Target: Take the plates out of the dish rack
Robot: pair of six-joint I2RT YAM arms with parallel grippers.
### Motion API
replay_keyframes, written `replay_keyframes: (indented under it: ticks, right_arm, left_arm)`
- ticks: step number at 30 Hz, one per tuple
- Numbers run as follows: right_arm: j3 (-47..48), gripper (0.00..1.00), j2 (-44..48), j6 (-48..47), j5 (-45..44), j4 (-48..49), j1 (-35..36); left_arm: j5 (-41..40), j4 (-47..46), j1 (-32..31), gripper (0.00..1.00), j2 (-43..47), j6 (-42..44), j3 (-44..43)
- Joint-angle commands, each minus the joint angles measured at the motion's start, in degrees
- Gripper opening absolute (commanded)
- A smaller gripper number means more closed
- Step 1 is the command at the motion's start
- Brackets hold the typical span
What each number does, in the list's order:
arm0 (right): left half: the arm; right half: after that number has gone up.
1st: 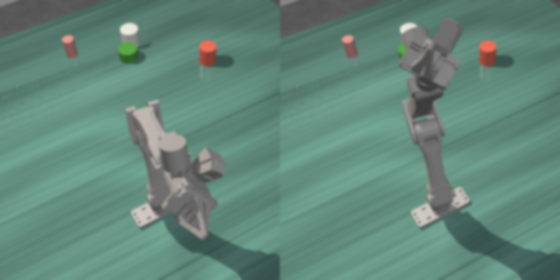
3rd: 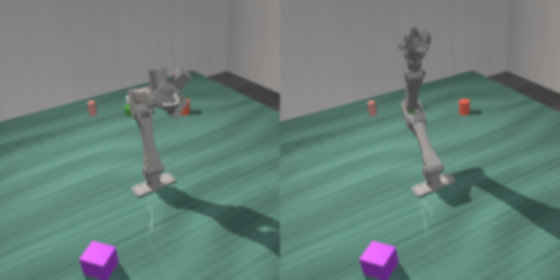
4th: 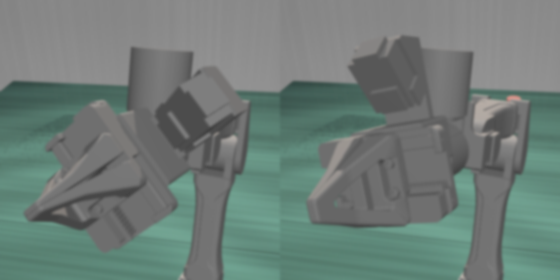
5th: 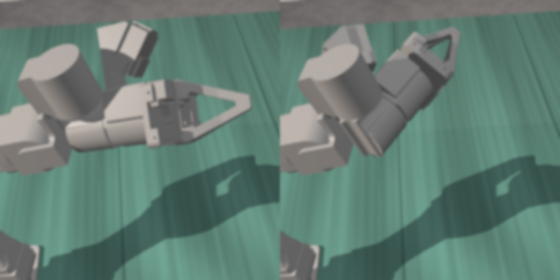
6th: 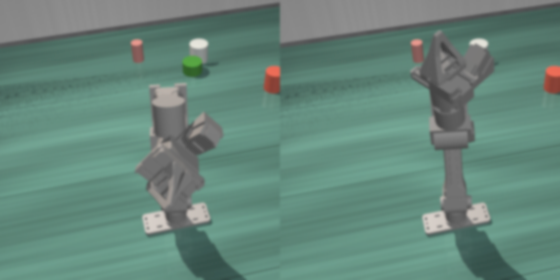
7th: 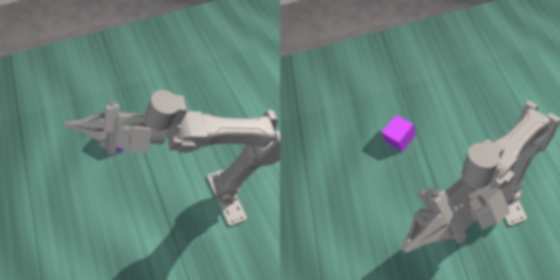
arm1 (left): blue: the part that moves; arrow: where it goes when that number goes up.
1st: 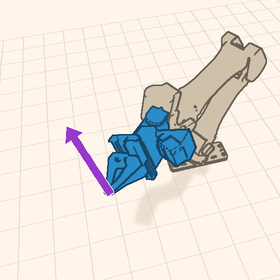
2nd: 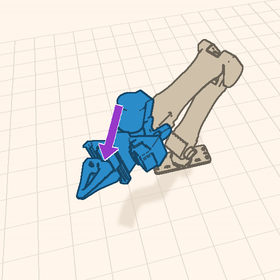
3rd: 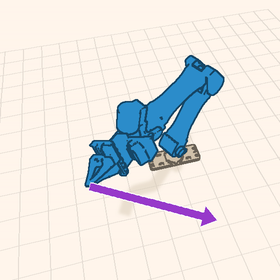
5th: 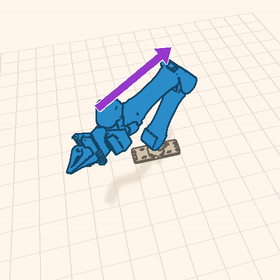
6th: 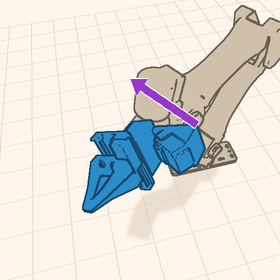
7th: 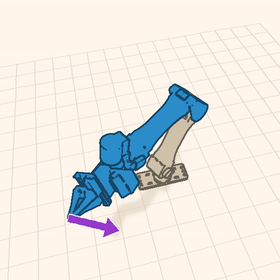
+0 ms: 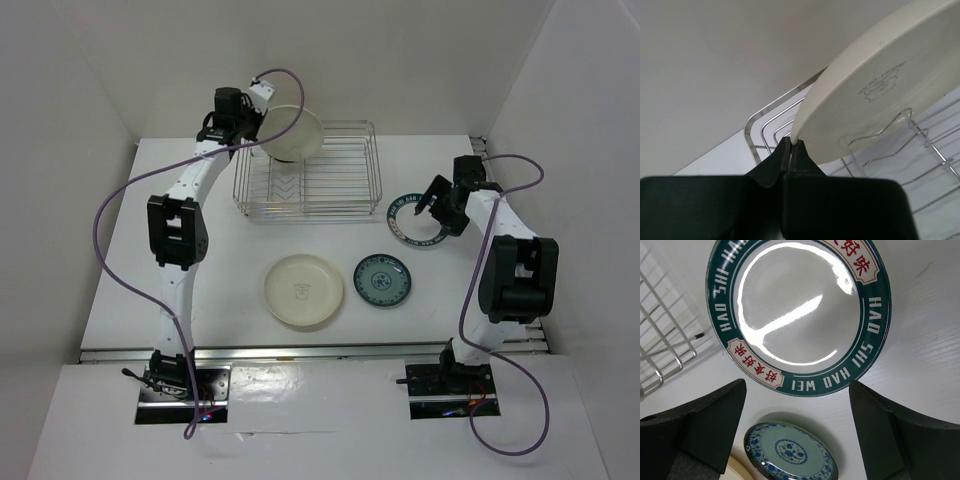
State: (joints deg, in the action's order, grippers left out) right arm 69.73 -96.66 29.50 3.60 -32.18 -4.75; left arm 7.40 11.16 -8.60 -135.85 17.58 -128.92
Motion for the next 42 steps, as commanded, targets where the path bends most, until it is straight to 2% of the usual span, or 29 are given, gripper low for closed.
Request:
replay_keyframes:
  ticks: [1,11,14,17,20,25,28,33,40,42]
  right_arm:
    - [-0.3,0.91,4.1,-0.4,-1.1,-0.6,0.9]
    - [-0.3,0.91,5.3,-0.9,-1.1,-1.1,0.9]
    - [-0.3,0.91,7.7,-3.6,-1.1,0.4,3.2]
    - [-1.0,0.91,11.9,-8.1,0.6,6.1,7.6]
    - [-2.5,0.91,18.2,-11.7,8.5,14.2,10.8]
    - [-5.9,0.92,26.1,-10.2,18.2,29.3,14.2]
    - [-5.9,0.92,23.9,-8.8,22.1,32.4,15.7]
    - [-1.3,0.92,17.5,-7.3,23.7,31.7,20.6]
    - [-1.3,0.92,13.3,-7.4,18.6,33.6,25.3]
    - [-1.3,0.85,11.5,-7.3,17.2,32.5,25.3]
  left_arm:
    - [5.5,-1.1,-0.5,0.00,9.3,-4.5,0.3]
    - [7.3,1.8,-0.5,0.00,11.8,-10.1,-1.7]
    - [10.7,3.3,-0.5,0.00,13.2,-11.5,-1.7]
    - [13.9,6.1,-0.5,0.00,14.0,-14.7,-3.0]
    - [17.5,11.2,-0.5,0.00,15.3,-16.0,-3.5]
    - [22.2,21.4,-1.1,0.00,16.8,-17.2,-2.3]
    - [25.0,24.6,-1.8,0.00,18.3,-17.8,0.2]
    - [23.7,29.4,-4.9,0.00,20.5,-16.4,6.1]
    - [22.5,28.9,-6.1,0.00,23.8,-15.7,12.2]
    - [23.2,29.4,-6.1,0.00,24.3,-15.7,13.0]
